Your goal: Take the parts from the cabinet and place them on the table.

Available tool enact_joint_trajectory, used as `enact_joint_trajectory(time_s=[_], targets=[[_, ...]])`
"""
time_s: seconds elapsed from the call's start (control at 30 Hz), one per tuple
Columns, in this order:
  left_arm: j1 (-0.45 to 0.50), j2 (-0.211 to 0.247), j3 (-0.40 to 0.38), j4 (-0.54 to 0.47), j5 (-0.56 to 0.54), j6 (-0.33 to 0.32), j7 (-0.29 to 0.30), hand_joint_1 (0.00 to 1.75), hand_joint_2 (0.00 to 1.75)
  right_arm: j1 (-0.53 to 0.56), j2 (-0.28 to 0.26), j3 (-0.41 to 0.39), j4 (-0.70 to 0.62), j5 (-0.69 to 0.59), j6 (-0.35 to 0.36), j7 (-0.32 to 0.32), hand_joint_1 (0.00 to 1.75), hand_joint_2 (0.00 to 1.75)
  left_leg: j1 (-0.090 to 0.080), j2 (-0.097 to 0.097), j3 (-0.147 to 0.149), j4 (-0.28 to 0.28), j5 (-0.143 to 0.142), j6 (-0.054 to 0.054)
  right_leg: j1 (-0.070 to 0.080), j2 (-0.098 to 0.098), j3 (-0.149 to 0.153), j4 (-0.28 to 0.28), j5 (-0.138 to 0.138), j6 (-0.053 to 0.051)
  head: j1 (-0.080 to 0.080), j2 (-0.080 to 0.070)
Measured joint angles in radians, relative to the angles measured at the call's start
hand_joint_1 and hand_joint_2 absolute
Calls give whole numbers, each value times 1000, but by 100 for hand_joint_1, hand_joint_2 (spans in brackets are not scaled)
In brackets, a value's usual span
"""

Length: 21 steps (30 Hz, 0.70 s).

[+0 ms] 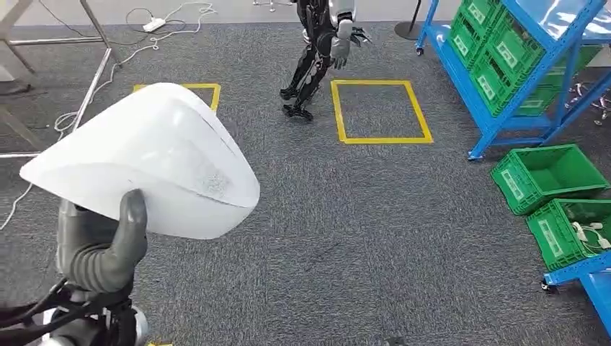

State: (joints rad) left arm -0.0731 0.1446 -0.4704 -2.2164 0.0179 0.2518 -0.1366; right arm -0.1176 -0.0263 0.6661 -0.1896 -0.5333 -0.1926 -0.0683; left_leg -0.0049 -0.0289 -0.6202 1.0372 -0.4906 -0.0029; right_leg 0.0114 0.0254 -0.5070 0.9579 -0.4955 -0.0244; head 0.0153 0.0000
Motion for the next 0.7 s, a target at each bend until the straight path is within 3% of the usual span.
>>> enact_joint_trajectory(time_s=[0.03, 0.1, 0.13, 0.17, 0.2, 0.27, 0.3, 0.33, 0.37, 0.47, 0.5, 0.53, 0.6, 0.63, 0.67, 0.7], targets=[[-3, 0, 0, 1, 0, 1, 0, 175, 175, 0, 0, 0, 0, 0, 1, -1, 0, 175, 4, 30, -24, 49, -38, -6, 1, -10, 0, -3, 4, -6, -7, 0], [1, 0, -1, 2, 0, 3, 1, 175, 175, 7, -1, 0, 0, 0, 1, -1, 0, 175, 13, 32, -95, 200, -111, -18, 1, -34, -5, 0, 3, -5, -10, 0], [2, 0, -1, 2, 0, 4, 0, 175, 175, 9, 0, 0, 0, 0, 1, -1, 0, 175, 17, 31, -119, 251, -124, -25, 0, -48, -8, 2, 3, -4, -11, 0], [2, 1, -1, 2, 0, 5, 1, 175, 175, 10, 0, 0, 0, 1, 1, -1, 0, 175, 21, 31, -123, 258, -115, -31, -2, -60, -10, 3, 1, -2, -11, 0], [3, 1, -1, 2, 0, 6, 1, 175, 175, 10, 0, 0, 0, 1, 1, -1, 0, 175, 24, 33, -104, 223, -87, -37, -4, -71, -10, 6, -1, 1, -13, 0], [2, 1, -1, 1, 0, 8, 1, 175, 175, 9, 2, 0, 0, 1, 1, -1, 0, 175, 30, 66, -5, 60, -7, -48, -12, -89, -11, 21, -11, 16, -13, 0], [2, 1, 0, 1, 0, 8, 0, 175, 175, 8, 1, 0, 0, 1, 1, -1, 0, 175, 28, 121, 28, -3, -11, -55, -10, -96, -12, 34, -20, 26, -17, 0], [5, 1, 0, 0, 0, 8, 0, 175, 175, 6, -1, 0, 0, 1, 1, -1, 0, 175, 26, 124, 31, -5, -11, -35, -4, -99, -16, 47, -31, 34, -23, 0], [7, 2, -1, -1, 0, 8, 0, 175, 175, 5, -1, 0, 0, 1, 1, -1, 0, 175, 22, 113, 30, -2, -14, -21, -4, -103, -13, 46, -31, 35, -16, 0], [12, 3, 1, -2, 0, 8, 0, 175, 175, 4, 0, 0, 0, 1, 1, -2, 0, 175, 20, 83, 26, -4, -8, -2, -12, -122, -9, 45, -35, 46, -11, 0], [13, 3, 1, -3, 0, 9, -1, 175, 175, 4, 0, 0, 0, 1, 1, -2, 0, 175, 21, 72, 25, -5, -6, 1, -15, -87, -14, 63, -57, 52, -10, 0], [12, 2, 1, -5, 0, 9, -1, 175, 175, 6, 0, 0, 0, 1, 1, -2, 0, 175, 21, 61, 24, -5, -4, 4, -16, -55, -32, 117, -98, 54, -6, 0], [12, 2, 1, -5, 0, 9, -1, 175, 175, 12, 2, 0, 0, 1, 1, -2, 0, 175, 18, 37, 21, -5, -2, 10, -15, -35, -99, 277, -177, 54, -2, 0], [14, 2, 1, -5, 0, 8, -1, 175, 175, 15, 3, 0, 0, 1, 1, -2, 0, 175, 13, 22, 19, -5, 0, 13, -15, -33, -131, 344, -199, 50, 1, 0], [16, 2, 1, -5, 0, 9, -1, 175, 175, 16, 3, 0, 0, 1, 1, -2, 0, 175, 10, 7, 18, -4, 1, 15, -13, -31, -143, 366, -194, 43, 2, 0], [16, 2, 1, -5, 0, 9, -1, 175, 175, 15, 3, 0, 0, 1, 1, -2, 0, 175, 8, -8, 18, -4, 2, 17, -9, -28, -134, 340, -164, 34, 2, 0]])
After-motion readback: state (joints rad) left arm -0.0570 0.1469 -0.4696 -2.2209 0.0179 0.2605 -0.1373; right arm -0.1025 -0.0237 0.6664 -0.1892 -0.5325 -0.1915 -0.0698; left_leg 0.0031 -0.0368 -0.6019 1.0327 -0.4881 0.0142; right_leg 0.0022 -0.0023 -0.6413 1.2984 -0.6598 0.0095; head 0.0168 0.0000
